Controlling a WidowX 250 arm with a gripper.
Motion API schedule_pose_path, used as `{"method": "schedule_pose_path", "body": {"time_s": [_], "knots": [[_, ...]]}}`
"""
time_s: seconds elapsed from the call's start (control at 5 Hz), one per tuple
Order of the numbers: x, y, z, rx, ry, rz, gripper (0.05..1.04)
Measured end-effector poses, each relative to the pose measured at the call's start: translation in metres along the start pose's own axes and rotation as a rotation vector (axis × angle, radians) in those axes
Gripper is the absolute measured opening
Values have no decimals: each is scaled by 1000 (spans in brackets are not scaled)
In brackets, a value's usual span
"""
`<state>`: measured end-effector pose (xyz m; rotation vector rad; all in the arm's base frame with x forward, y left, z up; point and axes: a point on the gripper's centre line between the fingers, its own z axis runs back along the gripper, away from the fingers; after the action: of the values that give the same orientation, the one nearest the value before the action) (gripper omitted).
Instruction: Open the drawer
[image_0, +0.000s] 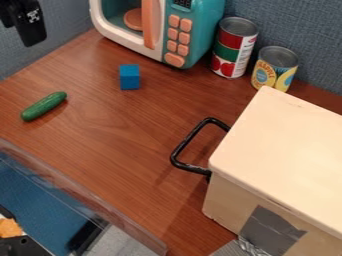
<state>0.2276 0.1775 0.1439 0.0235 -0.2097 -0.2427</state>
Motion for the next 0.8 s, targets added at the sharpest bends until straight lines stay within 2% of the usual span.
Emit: {"method": "schedule_pose_path", "body": {"time_s": [0.2, 0.4, 0.8], "knots": [[-3, -2, -9, -25, 17, 10, 999], [2, -23, -27, -49, 37, 4, 999], [14, -74, -52, -167, 5, 6, 999]]}}
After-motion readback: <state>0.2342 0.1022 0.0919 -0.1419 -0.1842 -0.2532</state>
